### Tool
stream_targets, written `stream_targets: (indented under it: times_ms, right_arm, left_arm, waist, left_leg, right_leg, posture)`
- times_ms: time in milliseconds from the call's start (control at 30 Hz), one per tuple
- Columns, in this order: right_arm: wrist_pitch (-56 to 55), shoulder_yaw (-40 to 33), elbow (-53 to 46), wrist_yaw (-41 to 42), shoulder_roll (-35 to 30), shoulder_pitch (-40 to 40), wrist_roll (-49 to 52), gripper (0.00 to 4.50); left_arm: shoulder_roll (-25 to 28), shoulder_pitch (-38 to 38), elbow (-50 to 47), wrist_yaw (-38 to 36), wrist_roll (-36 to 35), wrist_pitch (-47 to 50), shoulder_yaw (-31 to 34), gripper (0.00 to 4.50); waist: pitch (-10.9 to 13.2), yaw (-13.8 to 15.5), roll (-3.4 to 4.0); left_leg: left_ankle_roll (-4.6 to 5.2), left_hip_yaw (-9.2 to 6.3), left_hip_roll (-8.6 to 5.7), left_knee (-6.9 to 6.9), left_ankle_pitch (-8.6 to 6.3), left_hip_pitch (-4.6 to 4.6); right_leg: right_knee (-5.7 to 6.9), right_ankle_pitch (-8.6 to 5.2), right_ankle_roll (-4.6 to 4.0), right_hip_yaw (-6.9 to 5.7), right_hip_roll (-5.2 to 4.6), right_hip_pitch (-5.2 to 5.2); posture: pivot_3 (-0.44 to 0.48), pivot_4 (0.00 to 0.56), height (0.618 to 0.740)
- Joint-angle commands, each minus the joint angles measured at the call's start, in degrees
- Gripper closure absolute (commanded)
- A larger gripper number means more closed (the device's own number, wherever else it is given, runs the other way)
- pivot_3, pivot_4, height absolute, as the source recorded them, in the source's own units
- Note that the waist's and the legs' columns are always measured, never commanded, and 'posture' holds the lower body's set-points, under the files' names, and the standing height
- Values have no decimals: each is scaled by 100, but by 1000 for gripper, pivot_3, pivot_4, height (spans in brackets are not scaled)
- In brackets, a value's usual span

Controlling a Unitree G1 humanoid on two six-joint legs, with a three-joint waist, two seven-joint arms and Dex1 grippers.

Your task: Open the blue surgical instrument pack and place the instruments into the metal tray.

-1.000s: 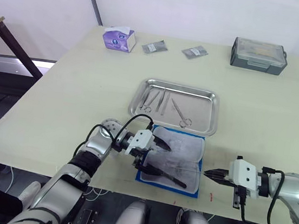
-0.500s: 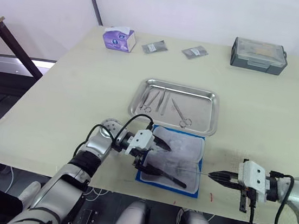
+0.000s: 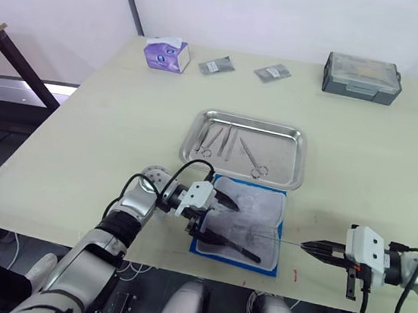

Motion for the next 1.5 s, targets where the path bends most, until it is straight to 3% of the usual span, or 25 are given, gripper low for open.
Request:
stream_targets:
  times_ms: [33, 200, 767, 1200, 1333, 1500]
  right_arm:
    - [-61, -266, -69, 85, -71, 11, 166, 4446]
    - [311, -404, -153, -120, 106, -137, 496, 4446]
    - [2758, 23, -631, -2384, 1136, -1846, 938, 4446]
    - [3453, 901, 86, -3664, 2076, -3241, -83, 4446]
    - [3730, 1208, 718, -4323, 2610, -3848, -624, 4446]
    - [3767, 1441, 1314, -4568, 2934, -4222, -1003, 4446]
  left_arm:
    - [-11, 324, 297, -210, 505, 120, -495, 0]
    - [-27, 314, 319, -208, 512, 111, -494, 0]
    - [-74, 282, 382, -161, 539, 94, -481, 0]
    - [-58, 296, 363, -124, 532, 107, -457, 0]
    - [-45, 307, 339, -122, 527, 119, -458, 0]
    - [-48, 298, 347, -120, 530, 111, -454, 0]
  waist:
    - [0, 0, 0]
    - [0, -2, 0]
    - [-5, 35, 11]
    - [-19, 20, 34]
    - [-25, -28, 43]
    - [-26, -35, 44]
  left_leg:
    - [0, 0, 0, 0, 0, 0]
    - [0, 0, 0, 0, 0, 0]
    - [0, 0, 3, -2, 0, 0]
    - [0, -3, -7, -1, 0, 1]
    - [0, -3, -12, -2, 1, 5]
    - [1, -13, -21, -1, 1, 1]
  right_leg:
    - [0, 0, 0, 0, 0, 0]
    - [0, 0, 0, 0, 0, 0]
    - [0, 0, -1, 1, 0, -1]
    - [3, 0, -1, -1, 0, -3]
    - [11, 0, -1, 1, 1, -7]
    - [8, 0, -1, 3, 0, -8]
  posture:
    - [0, 150, 734]
    - [0, 150, 734]
    - [0, 150, 734]
    - [0, 150, 734]
    - [0, 150, 734]
    - [0, 150, 734]
